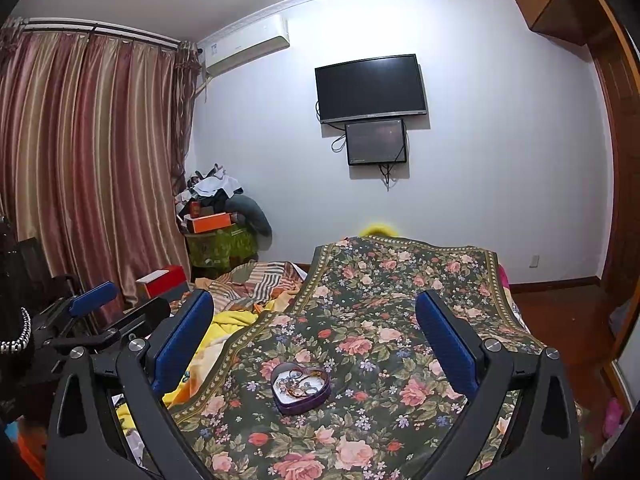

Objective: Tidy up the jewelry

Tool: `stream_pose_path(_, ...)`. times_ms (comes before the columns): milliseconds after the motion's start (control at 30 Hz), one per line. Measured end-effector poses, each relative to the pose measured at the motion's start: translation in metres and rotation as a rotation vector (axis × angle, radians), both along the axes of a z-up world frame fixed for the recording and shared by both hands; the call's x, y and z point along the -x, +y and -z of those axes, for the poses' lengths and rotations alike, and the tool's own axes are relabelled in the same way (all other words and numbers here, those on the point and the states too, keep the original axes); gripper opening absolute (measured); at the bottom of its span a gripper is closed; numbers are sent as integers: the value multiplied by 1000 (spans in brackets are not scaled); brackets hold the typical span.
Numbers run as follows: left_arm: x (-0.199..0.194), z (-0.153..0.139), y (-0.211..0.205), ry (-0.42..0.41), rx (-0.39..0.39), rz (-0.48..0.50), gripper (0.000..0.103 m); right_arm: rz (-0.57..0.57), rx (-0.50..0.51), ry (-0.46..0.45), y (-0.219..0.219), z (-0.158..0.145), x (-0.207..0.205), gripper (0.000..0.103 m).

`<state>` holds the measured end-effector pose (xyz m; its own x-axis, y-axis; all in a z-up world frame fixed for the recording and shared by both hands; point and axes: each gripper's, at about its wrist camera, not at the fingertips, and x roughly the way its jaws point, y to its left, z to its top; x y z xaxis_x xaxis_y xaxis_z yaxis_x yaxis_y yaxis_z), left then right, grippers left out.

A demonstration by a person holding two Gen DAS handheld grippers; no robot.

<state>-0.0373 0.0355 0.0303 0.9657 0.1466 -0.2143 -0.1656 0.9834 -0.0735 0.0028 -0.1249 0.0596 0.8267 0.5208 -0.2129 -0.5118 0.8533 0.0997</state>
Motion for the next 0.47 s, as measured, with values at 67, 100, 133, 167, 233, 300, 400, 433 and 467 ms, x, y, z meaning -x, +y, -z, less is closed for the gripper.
stream_pose_path(67,0,0,1,0,4,-3,103,5,3,-3,0,0,0,100)
stream_pose_path(100,0,0,1,-1,5,-3,103,5,4,-3,0,0,-1,100)
stream_pose_path(133,-1,0,1,1,4,-2,103,4,5,-3,-1,-1,-1,100)
stream_pose_path(167,-1,0,1,2,5,-1,103,4,4,-3,0,-1,-1,100)
stream_pose_path(233,-1,1,1,7,8,4,103,4,7,-4,0,-1,-1,100)
stream_pose_path(300,-2,2,2,12,14,9,103,3,10,-2,0,-1,-1,100)
stream_pose_path(400,-2,2,2,15,16,11,103,0,14,-1,0,0,-1,100)
stream_pose_path(433,-2,2,2,16,16,10,103,-1,14,0,0,0,-1,100)
stream_pose_path(467,-3,2,3,18,16,10,103,-2,15,2,0,1,-2,100)
